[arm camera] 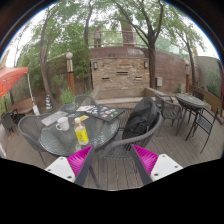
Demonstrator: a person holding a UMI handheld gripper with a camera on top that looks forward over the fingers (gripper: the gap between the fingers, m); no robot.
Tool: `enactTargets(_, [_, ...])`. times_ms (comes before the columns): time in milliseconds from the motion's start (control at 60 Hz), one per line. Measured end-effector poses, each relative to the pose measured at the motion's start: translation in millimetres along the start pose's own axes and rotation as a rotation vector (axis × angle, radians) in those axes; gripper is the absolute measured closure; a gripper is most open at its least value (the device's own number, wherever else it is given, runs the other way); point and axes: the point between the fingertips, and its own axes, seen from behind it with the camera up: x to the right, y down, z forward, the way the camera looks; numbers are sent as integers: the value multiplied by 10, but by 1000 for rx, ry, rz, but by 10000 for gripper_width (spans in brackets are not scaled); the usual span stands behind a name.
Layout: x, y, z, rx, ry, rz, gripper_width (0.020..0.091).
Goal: Pour water
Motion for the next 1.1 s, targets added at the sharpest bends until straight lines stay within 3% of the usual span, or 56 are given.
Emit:
enactTargets(150, [-124,10,18,8,32,6,287])
enactTargets(317, [-709,118,139,-17,69,91,285])
enactTargets(417, [-1031,6,377,36,101,67,284])
enactTargets(483, [-1215,0,663,72,116,25,288])
enactTargets(600, [-1537,258,1473,45,96,8,286])
enactTargets(767, [-1856,456,2413,93,44,7,299])
enactTargets(933, [-1916,186,3189,187,42,-21,299])
enactTargets(983, [-1948,124,3305,218,47,-32,369])
enactTargets(1017, [-1933,106,3357,217,55,-38,592])
enactTargets(1033, [-1942,132,3394,203,50,-38,630])
enactTargets(1100, [-1956,140,3442,202,25,-40,659])
